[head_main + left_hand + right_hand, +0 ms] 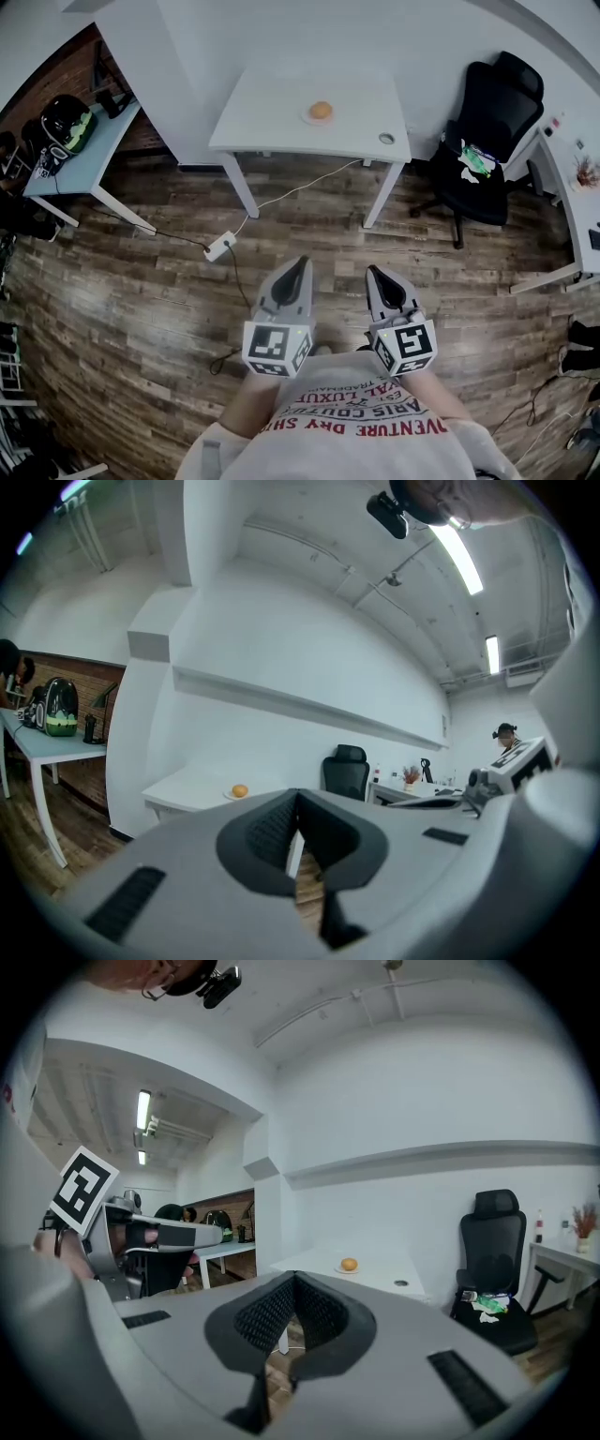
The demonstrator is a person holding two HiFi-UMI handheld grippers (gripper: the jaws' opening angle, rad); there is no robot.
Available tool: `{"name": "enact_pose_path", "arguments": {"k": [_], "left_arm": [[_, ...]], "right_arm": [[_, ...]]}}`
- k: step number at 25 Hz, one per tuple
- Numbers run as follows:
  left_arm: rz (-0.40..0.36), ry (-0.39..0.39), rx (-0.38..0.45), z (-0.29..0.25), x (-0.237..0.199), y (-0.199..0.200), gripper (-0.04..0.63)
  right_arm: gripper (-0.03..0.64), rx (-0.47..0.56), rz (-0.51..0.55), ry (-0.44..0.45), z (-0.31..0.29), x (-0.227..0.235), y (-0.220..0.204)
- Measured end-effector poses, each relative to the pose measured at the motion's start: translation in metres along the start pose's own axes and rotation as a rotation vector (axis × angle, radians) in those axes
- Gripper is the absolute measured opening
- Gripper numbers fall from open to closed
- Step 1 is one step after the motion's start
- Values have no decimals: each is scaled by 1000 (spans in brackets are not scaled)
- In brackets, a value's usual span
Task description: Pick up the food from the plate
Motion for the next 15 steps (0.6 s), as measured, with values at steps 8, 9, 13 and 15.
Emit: {"name": "enact_pose_path", "arguments": {"k": [8, 9, 13, 15], "left_arm": [[40, 20, -48, -14, -24, -20, 8], [39, 20, -56, -17, -26, -23, 8], [40, 24, -76, -38, -35, -29, 8], [34, 37, -77, -54, -43, -28, 8]], "right_arm": [[5, -86, -7, -10, -26, 9, -14], [5, -94, -14, -7, -31, 10, -16], [5, -117, -22, 16, -56, 21, -18], [5, -117, -20, 33, -74, 30, -14]]}}
Point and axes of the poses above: the fingertips, and each gripper's own axes: z backward along the fingers, x to its right, y out of its top, the point moved 4 cm from there along z, backward along the fingers, and after that the axes turned 14 degrees about -z, right-handed, at the moved point
